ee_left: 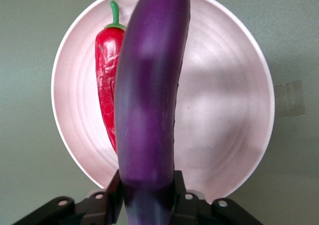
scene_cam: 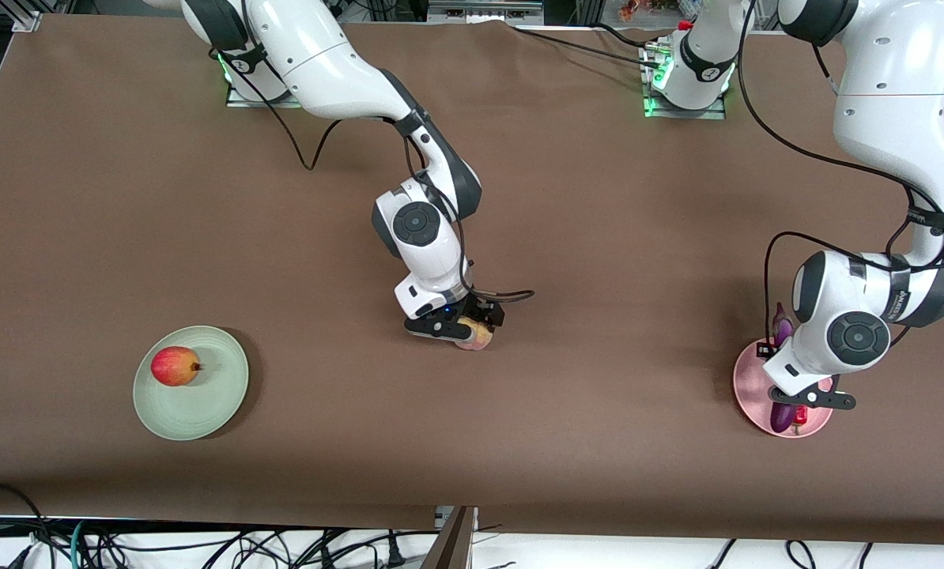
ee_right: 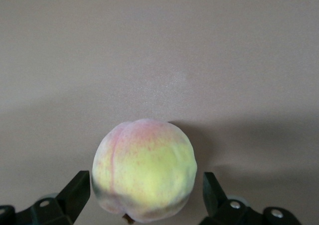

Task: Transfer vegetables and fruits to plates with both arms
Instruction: 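Lower the eggplant onto the pink plate while the right gripper grasps the peach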

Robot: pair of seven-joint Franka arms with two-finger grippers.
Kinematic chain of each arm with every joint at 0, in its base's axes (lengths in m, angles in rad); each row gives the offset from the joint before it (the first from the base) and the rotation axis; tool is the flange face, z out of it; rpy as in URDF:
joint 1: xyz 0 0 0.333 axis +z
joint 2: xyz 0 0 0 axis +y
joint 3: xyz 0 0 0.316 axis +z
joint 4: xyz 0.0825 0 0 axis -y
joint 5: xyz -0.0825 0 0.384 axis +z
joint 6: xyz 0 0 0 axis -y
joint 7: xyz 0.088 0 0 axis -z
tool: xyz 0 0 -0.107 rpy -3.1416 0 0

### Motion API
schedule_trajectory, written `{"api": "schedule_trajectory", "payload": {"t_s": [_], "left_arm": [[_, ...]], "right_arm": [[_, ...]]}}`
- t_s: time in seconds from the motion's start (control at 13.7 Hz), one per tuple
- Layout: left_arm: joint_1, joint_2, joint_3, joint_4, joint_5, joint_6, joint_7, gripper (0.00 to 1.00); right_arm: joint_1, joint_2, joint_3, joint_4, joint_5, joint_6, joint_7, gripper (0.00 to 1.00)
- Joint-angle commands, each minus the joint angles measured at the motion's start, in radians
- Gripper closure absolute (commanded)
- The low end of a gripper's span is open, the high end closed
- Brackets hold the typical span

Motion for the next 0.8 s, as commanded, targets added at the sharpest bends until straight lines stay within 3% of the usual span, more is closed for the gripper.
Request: {"api": "schedule_trajectory", "payload": {"t_s": [0.0, 0.15, 0.22, 0.29, 0.51, 0.73], "left_arm": [[0.009, -0.011, -0.010, 0.011, 0.033, -0.001, 0.006, 0.00], [0.010, -0.033, -0.013, 0.014, 0.029, -0.009, 0.019, 0.00], [0.010, -0.051, -0.013, 0.014, 0.026, -0.012, 0.025, 0.00], [0.010, -0.080, -0.015, 0.014, 0.022, -0.022, 0.029, 0.00], [0.003, -0.175, -0.027, 0.017, -0.005, -0.102, 0.033, 0.00], [0.004, -0.272, -0.045, 0.023, -0.152, -0.214, 0.042, 0.00]], "right_arm": [[0.013, 0.016, -0.007, 0.006, -0.007, 0.023, 0.012, 0.06], [0.011, 0.018, -0.008, 0.008, -0.016, 0.025, 0.010, 0.55], [0.011, 0.020, -0.008, 0.006, -0.016, 0.025, 0.007, 0.70], [0.010, 0.020, -0.013, 0.009, -0.017, 0.023, -0.008, 0.79], [-0.003, -0.018, -0.057, 0.012, -0.017, -0.010, -0.037, 0.81], [-0.071, -0.101, -0.101, 0.016, -0.002, -0.211, -0.280, 0.82]]}}
